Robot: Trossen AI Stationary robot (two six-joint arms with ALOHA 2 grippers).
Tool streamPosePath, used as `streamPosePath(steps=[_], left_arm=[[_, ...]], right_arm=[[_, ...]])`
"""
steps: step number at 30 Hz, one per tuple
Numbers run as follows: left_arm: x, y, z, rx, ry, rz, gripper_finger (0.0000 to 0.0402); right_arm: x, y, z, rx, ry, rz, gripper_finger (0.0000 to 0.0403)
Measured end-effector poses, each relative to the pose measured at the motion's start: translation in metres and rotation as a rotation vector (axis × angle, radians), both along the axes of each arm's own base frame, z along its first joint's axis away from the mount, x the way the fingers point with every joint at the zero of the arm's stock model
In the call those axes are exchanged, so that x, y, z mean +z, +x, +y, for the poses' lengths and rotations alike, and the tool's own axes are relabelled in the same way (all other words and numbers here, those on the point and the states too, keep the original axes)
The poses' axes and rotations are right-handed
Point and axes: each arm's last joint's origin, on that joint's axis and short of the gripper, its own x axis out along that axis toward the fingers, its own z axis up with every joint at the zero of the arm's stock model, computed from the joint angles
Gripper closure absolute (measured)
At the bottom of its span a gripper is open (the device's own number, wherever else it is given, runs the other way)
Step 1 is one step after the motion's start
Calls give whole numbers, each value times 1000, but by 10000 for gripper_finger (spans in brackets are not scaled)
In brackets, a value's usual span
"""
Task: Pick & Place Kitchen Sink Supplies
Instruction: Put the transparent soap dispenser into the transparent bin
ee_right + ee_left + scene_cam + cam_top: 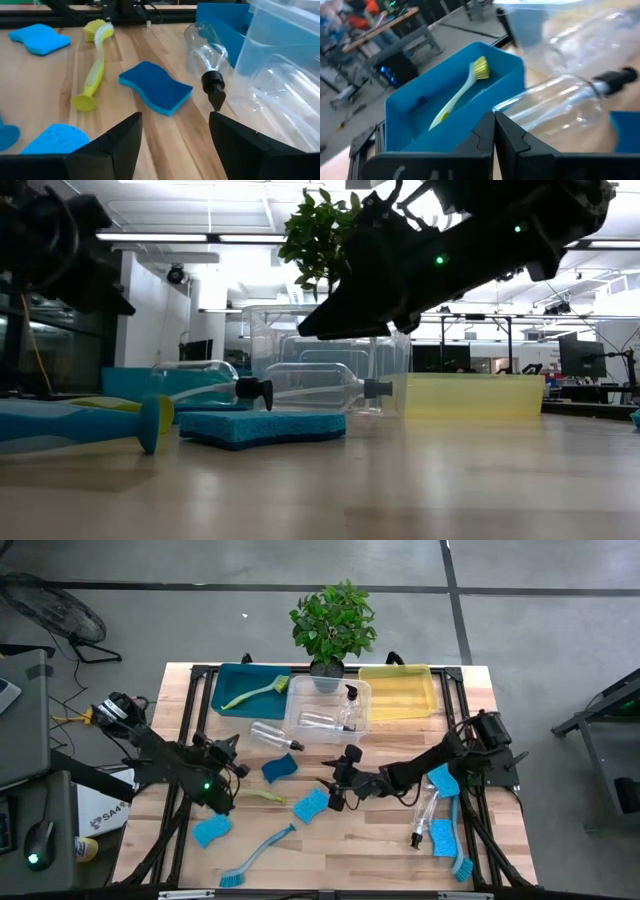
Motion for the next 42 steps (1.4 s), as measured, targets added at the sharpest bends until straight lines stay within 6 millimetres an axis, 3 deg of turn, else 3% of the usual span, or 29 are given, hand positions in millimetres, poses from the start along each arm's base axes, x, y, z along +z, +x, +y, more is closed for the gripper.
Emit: streamPosePath(steps=[11, 17, 27, 32, 38, 42], left_arm=[[-5, -26, 30, 51, -168, -258, 402], [9, -33, 28, -89, -319, -406, 402], [53, -17, 19, -507, -433, -410, 402], [63, -4, 24, -652, -440, -398, 402], [53, 13, 39, -782, -469, -443, 402], [33, 14, 55, -702, -483, -446, 402]], right_arm=[[1, 1, -2, 0, 23, -11, 178], [0, 1, -2, 3, 15, -4, 178], [0, 1, -3, -7, 0, 1, 178], [0, 1, -3, -6, -1, 3, 178], [0, 1, -3, -1, 1, 4, 178], [0, 1, -3, -1, 1, 4, 178]])
